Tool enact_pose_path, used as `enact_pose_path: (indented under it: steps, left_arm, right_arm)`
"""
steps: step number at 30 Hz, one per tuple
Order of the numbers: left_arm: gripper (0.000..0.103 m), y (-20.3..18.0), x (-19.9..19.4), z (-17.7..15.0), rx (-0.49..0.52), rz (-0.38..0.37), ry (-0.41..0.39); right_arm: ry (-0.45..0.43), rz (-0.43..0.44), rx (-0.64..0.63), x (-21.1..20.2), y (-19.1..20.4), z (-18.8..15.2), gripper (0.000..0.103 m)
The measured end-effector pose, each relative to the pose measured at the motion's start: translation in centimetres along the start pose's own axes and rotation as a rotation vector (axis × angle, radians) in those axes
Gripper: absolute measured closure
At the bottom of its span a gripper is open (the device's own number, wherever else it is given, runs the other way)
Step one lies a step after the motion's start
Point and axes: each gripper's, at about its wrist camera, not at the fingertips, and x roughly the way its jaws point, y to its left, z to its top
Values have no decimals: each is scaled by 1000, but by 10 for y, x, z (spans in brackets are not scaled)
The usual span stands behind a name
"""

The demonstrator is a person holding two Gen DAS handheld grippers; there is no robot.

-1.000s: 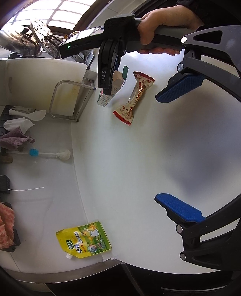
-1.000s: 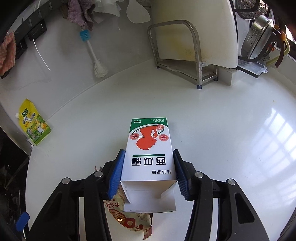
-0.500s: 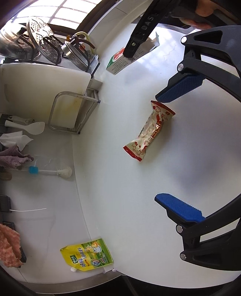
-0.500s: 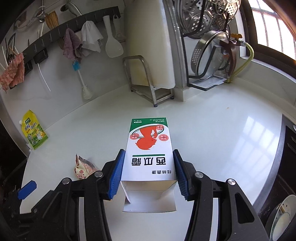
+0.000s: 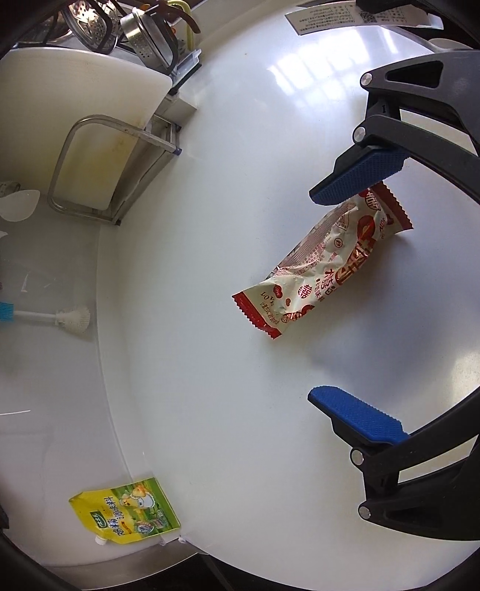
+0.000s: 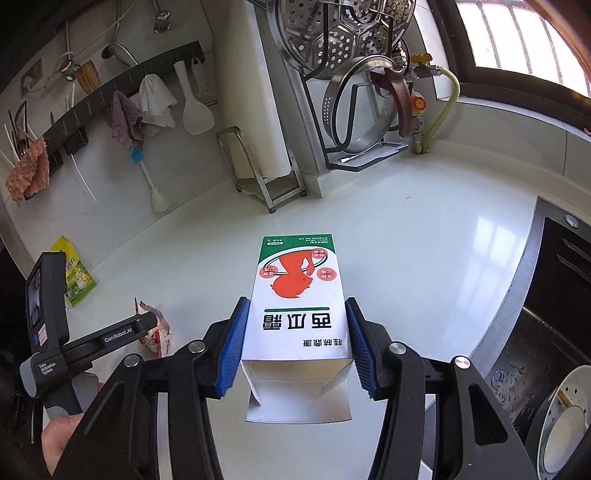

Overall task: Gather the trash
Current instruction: 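Grasp the red-and-white snack wrapper with the left tool while the right tool holds the carton, then carry the snack wrapper and carton over the basket and release both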

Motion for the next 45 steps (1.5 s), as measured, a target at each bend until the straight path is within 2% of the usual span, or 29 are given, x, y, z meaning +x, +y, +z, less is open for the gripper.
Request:
enact_pose_path:
  steps: [3,7,9,10,12,14,22,27,31,39,45]
  left_arm:
    - [10,-4,11,0,-13,-11,35]
    - [29,-11,17,-1,6,-4,43]
    - [47,-15,16,-2,35,4,32]
    - [51,-16,16,-2,44,5,27]
    - [75,-17,14,-1,56,-10,25]
    - [87,-17,13,-2,72,-28,29]
    - [87,-16,-9,-16,144,-75,-5]
    - [87,-13,-42,-32,200,-104,-51]
    - [87,-8,-73,-48,209,-142,-75]
    - [87,-15,-128,-96,271,-222,-98]
    - [87,-14,-164,-145,309,-266,-112]
  right_arm:
    - [-4,25,-3,1,-1,-2,53]
    - [0,34,10,3,-5,-4,53]
    - [5,44,21,5,-7,-5,53]
    - [6,45,21,5,-7,-5,53]
    - [4,46,17,5,-6,-6,53]
    - [2,46,9,4,-4,-7,53]
    - [6,62,4,-2,-3,-18,53]
    - [-7,70,-7,-16,1,-29,53]
    - [-10,71,9,-31,3,-43,53]
    - [-36,75,0,-90,18,-82,53]
    - [-41,76,5,-140,21,-119,53]
